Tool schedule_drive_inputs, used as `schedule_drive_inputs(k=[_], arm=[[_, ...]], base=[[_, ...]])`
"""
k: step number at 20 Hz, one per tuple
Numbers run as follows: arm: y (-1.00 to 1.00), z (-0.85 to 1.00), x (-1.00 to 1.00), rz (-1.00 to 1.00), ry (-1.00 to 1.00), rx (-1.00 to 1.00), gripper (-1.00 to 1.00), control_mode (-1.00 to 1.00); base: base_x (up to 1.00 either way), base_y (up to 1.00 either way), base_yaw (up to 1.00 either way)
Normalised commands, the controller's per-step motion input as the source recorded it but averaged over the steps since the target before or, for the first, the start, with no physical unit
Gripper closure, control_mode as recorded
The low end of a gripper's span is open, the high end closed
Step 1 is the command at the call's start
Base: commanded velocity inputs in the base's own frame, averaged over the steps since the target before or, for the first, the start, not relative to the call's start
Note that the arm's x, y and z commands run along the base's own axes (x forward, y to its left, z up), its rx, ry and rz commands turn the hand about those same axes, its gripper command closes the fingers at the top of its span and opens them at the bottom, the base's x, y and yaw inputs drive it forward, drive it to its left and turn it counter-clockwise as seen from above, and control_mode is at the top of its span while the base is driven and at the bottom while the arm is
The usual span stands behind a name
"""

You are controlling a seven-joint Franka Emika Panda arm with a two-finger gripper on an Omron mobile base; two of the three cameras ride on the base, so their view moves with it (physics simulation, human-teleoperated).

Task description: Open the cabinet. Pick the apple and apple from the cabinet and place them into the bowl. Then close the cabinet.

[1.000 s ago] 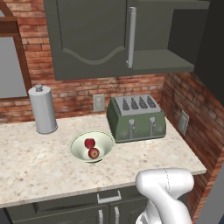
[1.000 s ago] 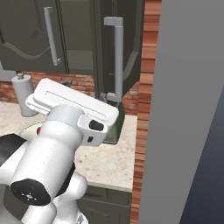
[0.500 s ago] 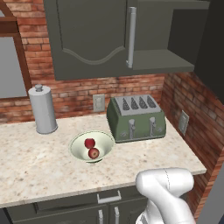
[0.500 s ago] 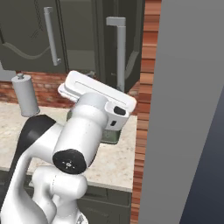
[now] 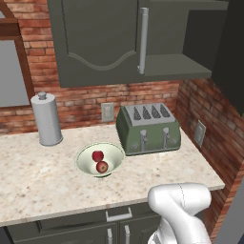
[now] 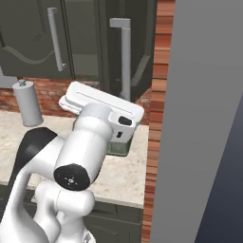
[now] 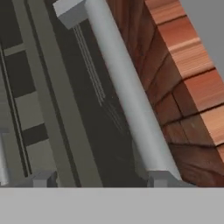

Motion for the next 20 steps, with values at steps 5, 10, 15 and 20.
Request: schedule_drive_inputs(k=[5, 10, 15, 20], arm=[[1.00, -1.00, 1.00, 0.12, 0.00, -0.15, -1.00, -1.00], [1.00, -0.97, 1.00, 0.00, 0.00, -0.09, -1.00, -1.00], [0.66, -0.79, 1.00, 0.00, 0.00, 0.00, -1.00, -1.00], [0.57, -0.71, 1.00, 0.00, 0.00, 0.00, -1.00, -1.00]], base=[[0.00, 0.00, 0.00], [0.00, 0.00, 0.00], [0.00, 0.00, 0.00], [0.00, 0.00, 0.00]])
